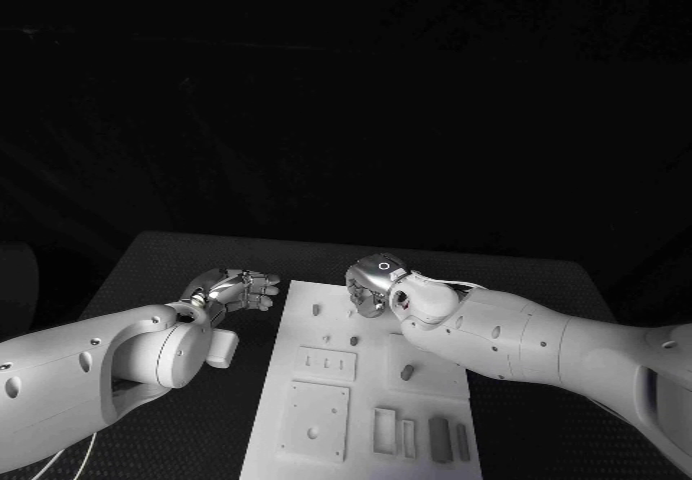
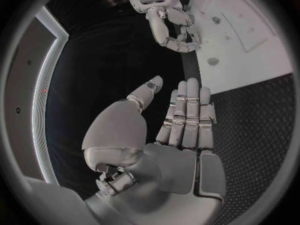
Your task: Assemble the parts on the task board
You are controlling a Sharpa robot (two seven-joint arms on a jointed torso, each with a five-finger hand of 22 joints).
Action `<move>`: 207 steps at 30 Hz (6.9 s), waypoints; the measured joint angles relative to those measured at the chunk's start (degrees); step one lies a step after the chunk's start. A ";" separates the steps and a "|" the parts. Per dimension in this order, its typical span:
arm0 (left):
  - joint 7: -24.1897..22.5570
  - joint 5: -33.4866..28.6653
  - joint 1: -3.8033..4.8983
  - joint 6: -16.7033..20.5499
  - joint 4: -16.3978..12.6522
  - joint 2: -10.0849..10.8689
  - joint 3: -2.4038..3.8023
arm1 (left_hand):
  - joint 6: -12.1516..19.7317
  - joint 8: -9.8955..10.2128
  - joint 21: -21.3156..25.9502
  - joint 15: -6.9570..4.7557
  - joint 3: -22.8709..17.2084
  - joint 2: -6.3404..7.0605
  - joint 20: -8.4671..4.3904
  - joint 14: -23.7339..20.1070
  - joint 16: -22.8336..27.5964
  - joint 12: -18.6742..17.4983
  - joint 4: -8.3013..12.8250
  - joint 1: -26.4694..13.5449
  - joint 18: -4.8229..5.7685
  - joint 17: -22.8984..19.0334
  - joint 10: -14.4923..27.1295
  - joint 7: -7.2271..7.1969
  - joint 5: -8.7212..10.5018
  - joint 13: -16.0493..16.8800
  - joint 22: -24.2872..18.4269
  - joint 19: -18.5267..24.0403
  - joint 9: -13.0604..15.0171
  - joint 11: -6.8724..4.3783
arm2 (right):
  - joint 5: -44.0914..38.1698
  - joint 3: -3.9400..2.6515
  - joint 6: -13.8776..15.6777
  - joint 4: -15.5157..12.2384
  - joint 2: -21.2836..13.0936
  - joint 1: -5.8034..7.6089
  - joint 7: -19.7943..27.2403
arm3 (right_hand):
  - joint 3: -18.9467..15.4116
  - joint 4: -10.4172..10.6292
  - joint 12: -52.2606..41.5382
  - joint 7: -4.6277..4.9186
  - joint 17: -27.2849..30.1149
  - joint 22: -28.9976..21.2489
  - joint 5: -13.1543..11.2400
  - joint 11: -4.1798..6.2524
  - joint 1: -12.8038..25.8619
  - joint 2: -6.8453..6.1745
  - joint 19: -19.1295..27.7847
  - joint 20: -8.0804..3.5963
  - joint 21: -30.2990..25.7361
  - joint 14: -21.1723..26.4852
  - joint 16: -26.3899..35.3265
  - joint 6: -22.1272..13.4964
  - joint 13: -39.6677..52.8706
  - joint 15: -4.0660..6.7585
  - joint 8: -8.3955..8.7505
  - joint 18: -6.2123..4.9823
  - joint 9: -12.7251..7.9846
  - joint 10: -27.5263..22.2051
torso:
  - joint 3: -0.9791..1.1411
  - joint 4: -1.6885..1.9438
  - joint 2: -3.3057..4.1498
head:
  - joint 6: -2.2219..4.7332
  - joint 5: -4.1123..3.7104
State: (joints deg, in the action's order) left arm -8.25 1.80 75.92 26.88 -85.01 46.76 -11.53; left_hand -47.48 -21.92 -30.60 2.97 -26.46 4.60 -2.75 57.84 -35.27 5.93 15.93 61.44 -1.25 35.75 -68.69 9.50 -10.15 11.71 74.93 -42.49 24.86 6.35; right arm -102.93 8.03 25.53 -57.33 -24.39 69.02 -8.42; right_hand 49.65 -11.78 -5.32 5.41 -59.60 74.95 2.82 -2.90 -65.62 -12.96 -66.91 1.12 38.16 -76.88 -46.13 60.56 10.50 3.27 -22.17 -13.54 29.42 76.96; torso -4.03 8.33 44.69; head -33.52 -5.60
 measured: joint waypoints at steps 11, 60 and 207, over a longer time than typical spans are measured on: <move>0.00 -0.01 0.00 0.00 -0.02 0.00 0.00 | 0.00 0.00 0.00 0.00 0.00 0.00 0.00 0.00 0.00 0.00 0.00 0.00 0.00 0.00 0.00 0.00 0.00 0.05 -0.01 0.00 0.05 0.00 | 0.10 0.11 -0.16 0.50 0.31 -0.13 0.03 | 0.00 0.00 1.61 1.07 0.45 -0.03 0.07 -1.11 0.33 -0.33 0.53 -0.13 0.32 0.26 -0.02 -2.32 -0.72 -0.77 1.62 0.05 0.01 -3.02 | -0.04 0.00 -0.01 | 0.14 -0.01; -0.11 -0.11 0.14 -0.02 0.33 0.68 0.01 | 0.00 0.33 0.00 -0.20 -0.37 0.00 0.00 -0.20 -0.23 -0.57 -0.03 0.00 0.01 -0.20 0.00 0.00 -0.89 0.38 0.01 0.00 0.33 0.00 | 8.16 -3.72 -0.29 -13.23 -14.50 2.83 3.46 | -4.92 0.43 0.59 3.27 1.48 0.05 0.30 -3.13 1.38 -3.90 2.54 0.91 1.33 1.33 -1.33 -8.82 -3.63 -2.97 5.56 0.26 -2.13 -9.71 | 0.24 -0.57 -0.01 | 1.60 -0.82; 0.09 -0.08 0.15 -0.65 1.09 0.97 -0.03 | 0.00 0.62 -0.22 -0.08 -0.37 0.00 0.20 -0.33 -0.45 -1.06 -0.03 0.00 0.00 -0.44 0.00 0.00 -0.89 0.84 -0.02 0.21 0.80 0.00 | 9.33 -4.30 -3.76 -8.23 -16.90 -3.05 2.66 | -7.39 4.32 -64.34 -0.73 -4.34 0.03 0.28 3.95 5.06 -1.44 1.92 -3.81 21.75 3.76 -26.42 -7.27 48.98 3.57 2.25 0.94 -1.31 -11.64 | 0.29 -0.58 0.00 | -0.38 -1.85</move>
State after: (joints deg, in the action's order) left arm -8.16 1.72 76.07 26.24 -83.92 47.73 -11.56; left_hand -47.48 -21.30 -30.82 2.89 -26.83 4.60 -2.54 57.51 -35.72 4.87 15.90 61.44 -1.25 35.31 -68.69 9.50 -11.04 12.55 74.91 -42.28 25.66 6.35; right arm -93.60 3.73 21.77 -65.57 -41.29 65.97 -5.76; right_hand 42.26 -7.47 -69.66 4.68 -63.95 74.98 3.09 1.06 -60.56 -14.40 -64.99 -2.69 59.90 -73.11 -72.55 53.29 59.48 6.84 -19.92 -12.60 28.11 65.33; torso -3.74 7.75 44.69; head -33.90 -7.44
